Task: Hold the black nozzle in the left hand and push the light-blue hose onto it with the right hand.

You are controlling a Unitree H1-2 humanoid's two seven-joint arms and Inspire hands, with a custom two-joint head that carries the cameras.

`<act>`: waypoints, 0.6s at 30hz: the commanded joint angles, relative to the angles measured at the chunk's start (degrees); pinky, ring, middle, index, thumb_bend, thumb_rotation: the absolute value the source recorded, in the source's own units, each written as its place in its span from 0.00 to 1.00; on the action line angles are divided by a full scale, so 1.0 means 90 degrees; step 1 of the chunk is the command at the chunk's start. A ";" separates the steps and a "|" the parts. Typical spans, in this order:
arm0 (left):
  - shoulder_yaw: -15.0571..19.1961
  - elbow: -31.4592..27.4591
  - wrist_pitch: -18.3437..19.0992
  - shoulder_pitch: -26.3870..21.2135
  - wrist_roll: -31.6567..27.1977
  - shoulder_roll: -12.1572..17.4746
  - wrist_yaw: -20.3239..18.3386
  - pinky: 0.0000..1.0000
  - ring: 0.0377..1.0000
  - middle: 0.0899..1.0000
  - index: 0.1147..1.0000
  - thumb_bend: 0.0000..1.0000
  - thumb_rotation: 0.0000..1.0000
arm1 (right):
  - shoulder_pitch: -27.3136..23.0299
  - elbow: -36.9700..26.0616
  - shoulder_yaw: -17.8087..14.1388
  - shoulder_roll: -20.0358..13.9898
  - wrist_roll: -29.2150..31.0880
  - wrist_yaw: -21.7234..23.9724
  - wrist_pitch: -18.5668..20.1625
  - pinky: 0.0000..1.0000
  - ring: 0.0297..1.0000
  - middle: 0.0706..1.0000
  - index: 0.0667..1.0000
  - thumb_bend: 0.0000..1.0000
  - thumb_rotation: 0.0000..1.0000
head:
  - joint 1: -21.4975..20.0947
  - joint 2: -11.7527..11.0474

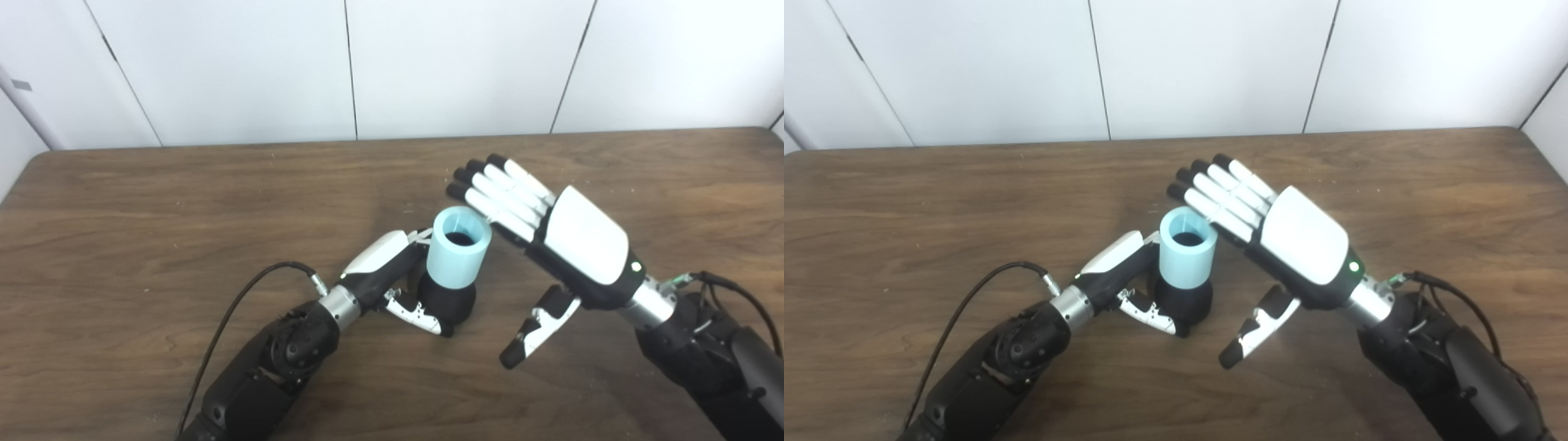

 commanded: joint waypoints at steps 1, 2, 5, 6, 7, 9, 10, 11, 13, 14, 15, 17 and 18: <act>-0.0338 0.0583 0.1042 0.0681 0.0198 0.0384 -0.0969 1.00 1.00 0.80 0.41 0.52 0.06 | -0.0153 -0.0054 -0.0280 0.0144 0.0565 -0.0340 -0.0089 1.00 1.00 1.00 1.00 0.99 0.80 | -0.0013 0.0000; -0.0338 0.0587 0.1037 0.0683 0.0199 0.0384 -0.0965 1.00 1.00 0.80 0.41 0.52 0.06 | -0.0073 0.0010 -0.0358 0.0245 0.0725 -0.0397 -0.0089 1.00 1.00 1.00 1.00 0.99 0.81 | -0.0016 0.0003; -0.0338 0.0609 0.1025 0.0681 0.0202 0.0379 -0.0955 1.00 1.00 0.80 0.41 0.52 0.06 | 0.0091 0.0052 -0.0627 0.0556 0.1027 -0.0352 -0.0077 1.00 1.00 1.00 1.00 0.97 0.82 | -0.0014 0.0005; -0.0338 0.0606 0.1032 0.0680 0.0204 0.0376 -0.0955 1.00 1.00 0.80 0.41 0.52 0.06 | 0.0133 0.0044 -0.0716 0.0643 0.1086 -0.0300 -0.0070 1.00 1.00 1.00 1.00 0.97 0.81 | -0.0006 0.0003; -0.0338 0.0602 0.1037 0.0680 0.0205 0.0375 -0.0955 1.00 1.00 0.80 0.41 0.52 0.06 | 0.0163 0.0039 -0.0787 0.0707 0.1123 -0.0249 -0.0069 1.00 1.00 1.00 1.00 0.97 0.81 | -0.0006 0.0003; -0.0340 0.0579 0.1055 0.0682 0.0207 0.0375 -0.0960 1.00 1.00 0.80 0.41 0.52 0.06 | 0.0271 0.0018 -0.0946 0.0871 0.1322 -0.0095 0.0010 1.00 1.00 1.00 1.00 0.97 0.81 | -0.0011 0.0004; -0.0341 0.0571 0.1060 0.0683 0.0208 0.0375 -0.0962 1.00 1.00 0.80 0.41 0.52 0.06 | 0.0311 0.0016 -0.1007 0.0932 0.1402 -0.0026 0.0036 1.00 1.00 1.00 1.00 0.97 0.81 | -0.0011 0.0004; -0.0341 0.0573 0.1057 0.0682 0.0211 0.0374 -0.0960 1.00 1.00 0.80 0.41 0.52 0.06 | 0.0376 0.0010 -0.1065 0.1008 0.1562 0.0057 0.0128 1.00 1.00 1.00 1.00 0.97 0.81 | -0.0019 0.0003; -0.0341 0.0585 0.1047 0.0681 0.0211 0.0374 -0.0955 1.00 1.00 0.80 0.41 0.52 0.06 | 0.0473 -0.0016 -0.1163 0.1133 0.1777 0.0205 0.0279 1.00 1.00 1.00 1.00 0.98 0.81 | -0.0019 0.0003; -0.0339 0.0593 0.1038 0.0679 0.0208 0.0375 -0.0954 1.00 1.00 0.80 0.41 0.52 0.06 | 0.0548 -0.0048 -0.1212 0.1214 0.1949 0.0301 0.0446 1.00 1.00 1.00 1.00 0.98 0.81 | -0.0029 -0.0002; -0.0338 0.0600 0.1033 0.0676 0.0205 0.0373 -0.0953 1.00 1.00 0.80 0.41 0.52 0.06 | 0.0605 -0.0071 -0.1260 0.1284 0.2117 0.0395 0.0586 1.00 1.00 1.00 1.00 0.98 0.81 | -0.0025 -0.0011; -0.0335 0.0604 0.1025 0.0673 0.0198 0.0369 -0.0953 1.00 1.00 0.80 0.41 0.52 0.06 | 0.0687 -0.0110 -0.1335 0.1421 0.2529 0.0582 0.0884 1.00 1.00 1.00 1.00 0.98 0.82 | -0.0024 -0.0012; -0.0334 0.0606 0.1024 0.0673 0.0195 0.0366 -0.0951 1.00 1.00 0.80 0.41 0.52 0.06 | 0.0716 -0.0140 -0.1370 0.1496 0.2744 0.0672 0.1049 1.00 1.00 1.00 1.00 0.98 0.82 | -0.0024 -0.0012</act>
